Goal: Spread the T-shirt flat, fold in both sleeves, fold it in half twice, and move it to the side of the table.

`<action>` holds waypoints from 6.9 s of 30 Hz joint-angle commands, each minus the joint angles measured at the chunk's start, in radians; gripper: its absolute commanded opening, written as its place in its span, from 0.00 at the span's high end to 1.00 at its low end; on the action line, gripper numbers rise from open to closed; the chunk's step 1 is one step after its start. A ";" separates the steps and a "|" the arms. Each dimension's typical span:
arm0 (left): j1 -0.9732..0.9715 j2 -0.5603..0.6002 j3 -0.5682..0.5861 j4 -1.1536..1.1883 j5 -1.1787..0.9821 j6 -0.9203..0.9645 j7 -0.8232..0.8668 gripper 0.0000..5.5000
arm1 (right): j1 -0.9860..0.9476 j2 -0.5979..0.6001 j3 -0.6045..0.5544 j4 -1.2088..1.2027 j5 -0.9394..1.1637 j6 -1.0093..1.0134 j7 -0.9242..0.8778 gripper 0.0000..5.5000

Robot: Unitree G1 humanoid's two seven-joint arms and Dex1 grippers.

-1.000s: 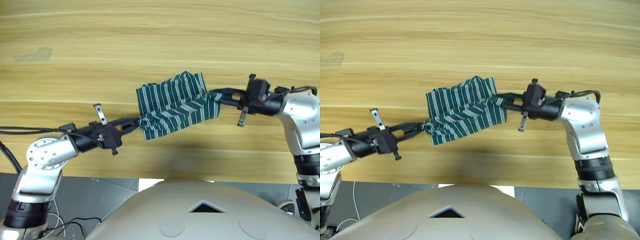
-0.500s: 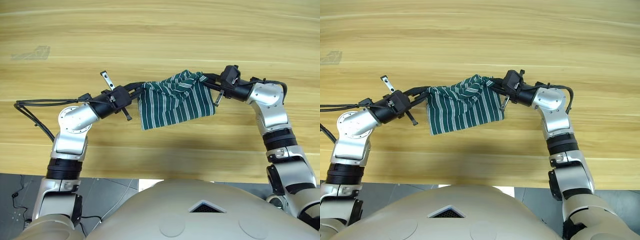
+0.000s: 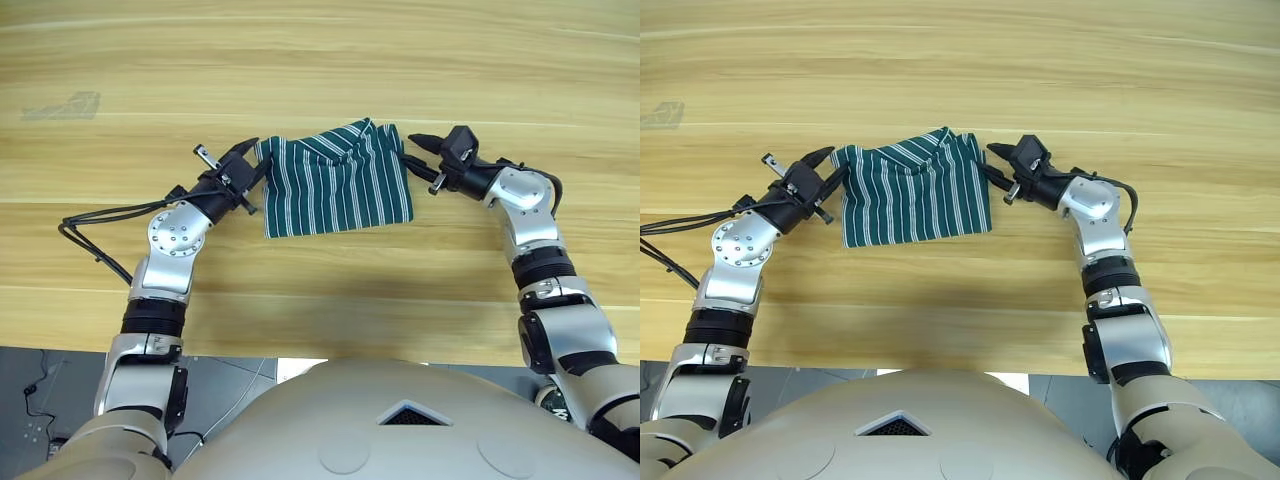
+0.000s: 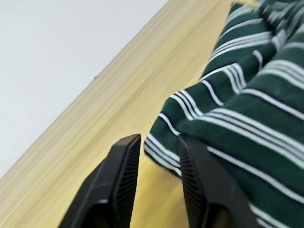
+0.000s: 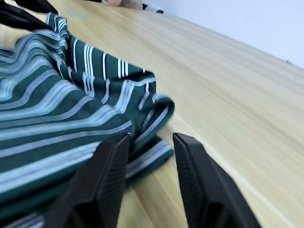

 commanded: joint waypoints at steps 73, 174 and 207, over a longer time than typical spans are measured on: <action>-0.055 -0.162 0.103 0.161 0.051 -0.081 0.459 0.67 | -0.270 0.097 -0.112 0.122 0.020 0.303 0.060 1.00; 0.027 -0.374 0.068 -0.109 -0.017 -0.208 0.494 0.67 | 0.090 0.265 -0.280 -0.057 0.063 -0.388 -0.615 0.83; -0.010 -0.420 0.082 -0.047 -0.027 -0.188 0.491 0.67 | 0.137 0.297 -0.282 -0.088 0.117 -0.358 -0.563 0.83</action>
